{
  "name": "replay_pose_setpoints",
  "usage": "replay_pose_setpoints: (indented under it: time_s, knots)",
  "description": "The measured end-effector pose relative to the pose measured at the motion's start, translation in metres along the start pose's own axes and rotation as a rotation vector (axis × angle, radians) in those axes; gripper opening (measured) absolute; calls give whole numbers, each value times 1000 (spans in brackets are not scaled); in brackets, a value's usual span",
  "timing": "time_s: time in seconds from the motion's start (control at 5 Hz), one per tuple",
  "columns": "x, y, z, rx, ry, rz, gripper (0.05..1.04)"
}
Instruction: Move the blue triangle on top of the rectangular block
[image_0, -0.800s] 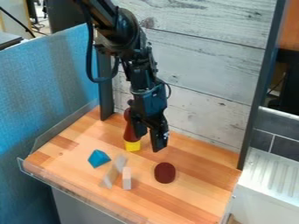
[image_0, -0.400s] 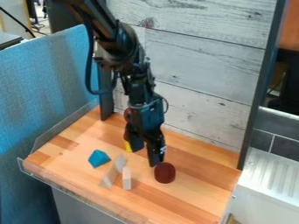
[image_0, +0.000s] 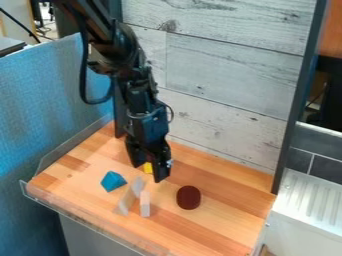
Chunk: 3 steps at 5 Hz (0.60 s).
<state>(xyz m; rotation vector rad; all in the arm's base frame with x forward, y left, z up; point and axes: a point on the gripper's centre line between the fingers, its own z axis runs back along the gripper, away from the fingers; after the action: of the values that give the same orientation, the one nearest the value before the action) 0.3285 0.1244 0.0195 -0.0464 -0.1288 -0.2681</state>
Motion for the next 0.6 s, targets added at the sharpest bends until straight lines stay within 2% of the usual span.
replay_pose_setpoints:
  time_s: [0.2,0.4,0.6]
  knots:
    - [-8,21,5,4,26,39,1000]
    - [-12,33,13,29,56,-6,1000]
    - [-21,49,9,44,93,-81,1000]
